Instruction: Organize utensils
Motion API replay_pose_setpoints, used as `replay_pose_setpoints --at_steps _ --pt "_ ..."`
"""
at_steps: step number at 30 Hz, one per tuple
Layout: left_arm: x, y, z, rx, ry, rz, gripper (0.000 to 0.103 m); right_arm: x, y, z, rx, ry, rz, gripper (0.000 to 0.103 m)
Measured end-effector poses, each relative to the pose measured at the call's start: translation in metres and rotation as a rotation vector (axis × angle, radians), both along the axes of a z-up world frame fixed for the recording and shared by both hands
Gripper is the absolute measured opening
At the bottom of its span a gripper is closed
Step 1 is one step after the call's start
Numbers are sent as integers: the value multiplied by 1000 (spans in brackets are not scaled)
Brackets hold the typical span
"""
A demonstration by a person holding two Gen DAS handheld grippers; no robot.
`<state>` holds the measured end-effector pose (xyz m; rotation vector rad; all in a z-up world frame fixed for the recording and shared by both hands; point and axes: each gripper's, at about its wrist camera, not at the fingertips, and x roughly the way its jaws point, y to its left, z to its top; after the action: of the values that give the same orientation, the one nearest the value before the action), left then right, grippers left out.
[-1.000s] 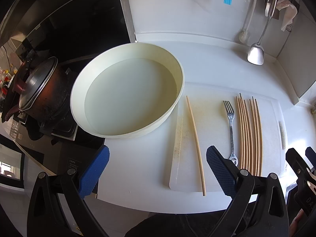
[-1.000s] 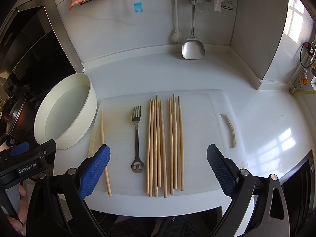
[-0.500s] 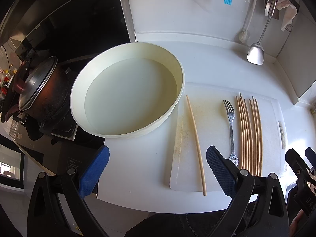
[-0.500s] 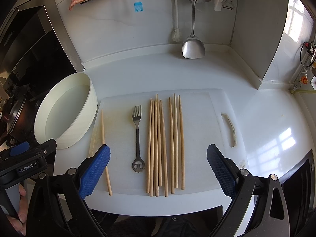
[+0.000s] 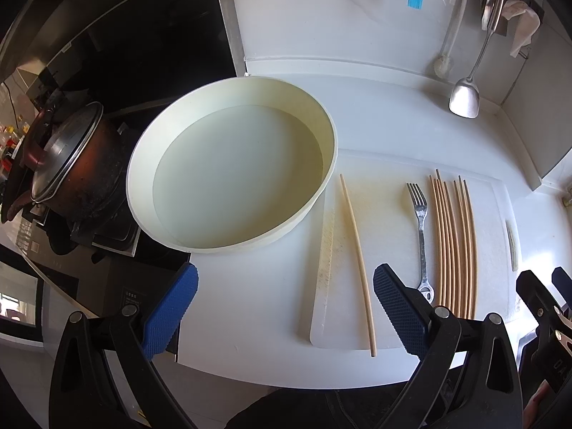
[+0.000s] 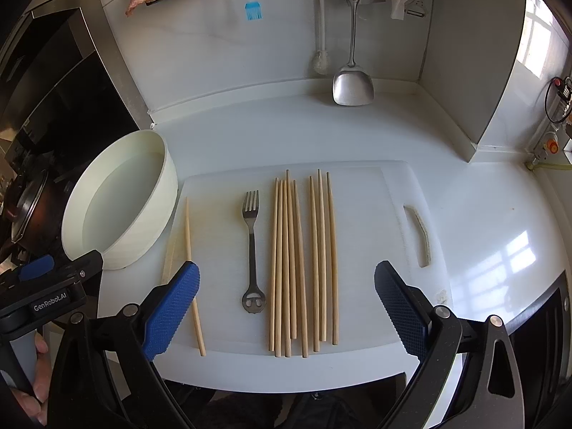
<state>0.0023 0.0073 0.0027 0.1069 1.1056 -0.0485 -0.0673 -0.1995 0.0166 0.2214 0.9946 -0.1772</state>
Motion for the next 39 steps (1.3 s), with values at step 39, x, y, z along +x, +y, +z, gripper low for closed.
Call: replay_pose_setpoints --at_steps 39 --pt "-14 -43 -87 -79 -90 -6 97 -30 -64 -94 -55 -88 -62 94"
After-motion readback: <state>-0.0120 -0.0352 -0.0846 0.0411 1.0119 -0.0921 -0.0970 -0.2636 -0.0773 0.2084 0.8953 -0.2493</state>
